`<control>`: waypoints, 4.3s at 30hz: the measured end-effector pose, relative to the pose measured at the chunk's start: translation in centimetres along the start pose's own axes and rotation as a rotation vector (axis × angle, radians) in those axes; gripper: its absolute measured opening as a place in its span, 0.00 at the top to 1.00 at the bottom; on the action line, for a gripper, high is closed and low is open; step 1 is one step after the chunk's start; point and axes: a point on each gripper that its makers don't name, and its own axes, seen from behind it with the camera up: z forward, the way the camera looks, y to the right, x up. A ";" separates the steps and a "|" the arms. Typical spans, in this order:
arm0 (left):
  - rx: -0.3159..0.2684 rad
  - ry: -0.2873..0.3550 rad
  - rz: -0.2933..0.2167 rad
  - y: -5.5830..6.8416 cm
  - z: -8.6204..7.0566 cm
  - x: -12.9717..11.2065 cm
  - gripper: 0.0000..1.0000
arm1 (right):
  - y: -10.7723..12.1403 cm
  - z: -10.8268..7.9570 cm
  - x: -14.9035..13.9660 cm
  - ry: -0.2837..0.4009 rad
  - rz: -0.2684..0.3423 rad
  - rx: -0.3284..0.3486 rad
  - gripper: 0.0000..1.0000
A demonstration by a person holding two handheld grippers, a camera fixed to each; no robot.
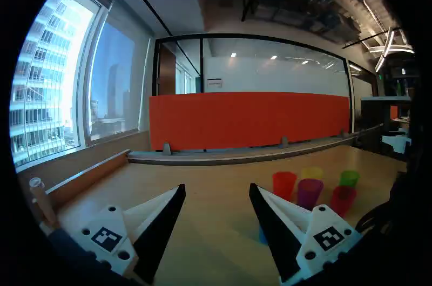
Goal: Pour water
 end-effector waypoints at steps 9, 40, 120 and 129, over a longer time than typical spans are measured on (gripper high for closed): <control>0.052 0.047 -0.009 -0.5 -0.5 0.4 0.13 | 0.1 -0.3 1.1 0.045 0.042 -0.012 0.01; 0.055 0.079 0.006 -1.5 0.8 -3.9 0.13 | 0.4 -1.9 -0.2 0.027 0.014 -0.087 0.01; 0.023 0.041 -0.023 -1.2 1.6 -5.3 0.13 | -0.2 0.2 -2.9 0.083 -0.001 -0.079 0.01; 0.023 0.041 -0.023 -1.2 1.7 -5.3 0.13 | 0.2 1.1 -3.5 0.074 0.033 -0.066 0.01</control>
